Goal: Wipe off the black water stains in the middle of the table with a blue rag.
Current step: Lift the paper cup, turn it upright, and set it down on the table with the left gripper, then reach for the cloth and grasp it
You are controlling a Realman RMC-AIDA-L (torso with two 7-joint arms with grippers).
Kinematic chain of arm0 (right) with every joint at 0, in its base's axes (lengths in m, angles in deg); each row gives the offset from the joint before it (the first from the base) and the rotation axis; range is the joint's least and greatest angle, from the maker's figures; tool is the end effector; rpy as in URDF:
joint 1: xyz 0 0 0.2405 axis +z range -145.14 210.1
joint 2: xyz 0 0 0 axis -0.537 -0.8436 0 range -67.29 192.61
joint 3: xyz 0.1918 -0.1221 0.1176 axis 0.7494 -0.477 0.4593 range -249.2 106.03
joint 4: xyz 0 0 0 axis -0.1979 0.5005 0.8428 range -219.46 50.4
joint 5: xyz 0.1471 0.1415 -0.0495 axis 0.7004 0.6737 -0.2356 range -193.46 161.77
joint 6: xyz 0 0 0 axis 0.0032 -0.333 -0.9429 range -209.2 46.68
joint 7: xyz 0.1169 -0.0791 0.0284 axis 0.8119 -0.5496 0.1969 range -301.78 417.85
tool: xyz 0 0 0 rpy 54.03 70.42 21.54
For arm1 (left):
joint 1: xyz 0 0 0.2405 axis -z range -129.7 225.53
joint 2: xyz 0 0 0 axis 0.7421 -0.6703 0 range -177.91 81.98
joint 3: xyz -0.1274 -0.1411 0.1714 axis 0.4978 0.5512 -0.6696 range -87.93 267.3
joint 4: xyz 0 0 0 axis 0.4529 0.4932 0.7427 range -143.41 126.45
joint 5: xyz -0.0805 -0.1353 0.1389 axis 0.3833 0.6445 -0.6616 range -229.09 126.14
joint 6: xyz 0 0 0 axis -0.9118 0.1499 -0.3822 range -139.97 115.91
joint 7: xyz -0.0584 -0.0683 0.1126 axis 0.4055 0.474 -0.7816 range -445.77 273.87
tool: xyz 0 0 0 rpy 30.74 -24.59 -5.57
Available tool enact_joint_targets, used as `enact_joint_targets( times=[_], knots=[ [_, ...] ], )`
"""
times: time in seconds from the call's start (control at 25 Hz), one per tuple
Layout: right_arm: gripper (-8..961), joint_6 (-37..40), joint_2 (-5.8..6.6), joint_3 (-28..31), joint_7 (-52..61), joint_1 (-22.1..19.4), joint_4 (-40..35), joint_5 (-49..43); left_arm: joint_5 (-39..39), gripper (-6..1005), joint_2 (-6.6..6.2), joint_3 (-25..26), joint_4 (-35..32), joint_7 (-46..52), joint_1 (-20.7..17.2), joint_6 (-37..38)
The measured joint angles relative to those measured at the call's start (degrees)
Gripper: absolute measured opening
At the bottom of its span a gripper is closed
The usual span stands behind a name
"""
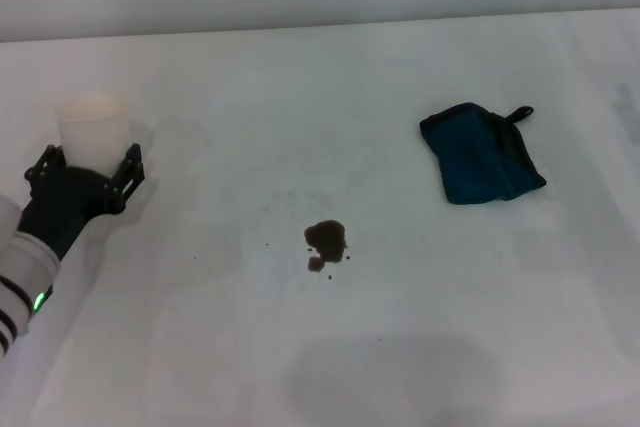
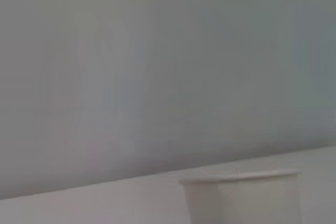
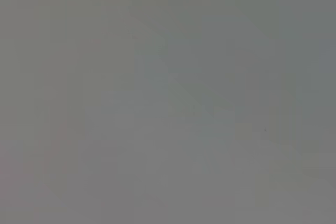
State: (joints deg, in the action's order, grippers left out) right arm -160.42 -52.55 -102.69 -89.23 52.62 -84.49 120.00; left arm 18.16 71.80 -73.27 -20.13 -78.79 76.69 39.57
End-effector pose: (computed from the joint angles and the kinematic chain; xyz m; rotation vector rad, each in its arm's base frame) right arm 0.3862 0.2872 0.0630 -1.3119 0.7077 0.9205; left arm -0.3216 0.3251 -0.0834 -1.9183 -0.6662 -0.4857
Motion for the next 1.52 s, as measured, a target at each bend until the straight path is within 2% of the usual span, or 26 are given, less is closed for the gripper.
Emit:
enact_joint_targets(
  times=[0.6, 0.96, 1.04, 1.32, 1.52],
  knots=[
    [842, -0.1, -0.02, -0.2, 0.1, 0.4, 0.0, -0.1, 1.8, 735, 0.08, 0.0, -1.3, -2.2, -2.3, -2.0],
    [841, -0.4, 0.07, -0.3, 1.7, -0.1, -0.1, -0.1, 4.2, 880, -0.15, 0.1, -3.6, -2.1, -3.4, -2.0],
    [841, -0.5, 0.07, -0.4, 1.7, -0.4, -0.3, -0.1, 4.3, 883, -0.17, 0.1, -3.8, -2.1, -3.8, -1.7],
    [842, -0.6, 0.22, -1.3, 4.3, -0.9, -0.9, -0.4, 4.0, 888, -0.20, 0.0, -5.7, -2.4, -7.3, 2.5],
    [841, -0.1, 0.44, -4.3, 7.4, -1.3, -3.2, -2.4, 3.5, 888, -0.30, 0.0, -6.8, -2.2, -10.0, 4.2]
  ],
)
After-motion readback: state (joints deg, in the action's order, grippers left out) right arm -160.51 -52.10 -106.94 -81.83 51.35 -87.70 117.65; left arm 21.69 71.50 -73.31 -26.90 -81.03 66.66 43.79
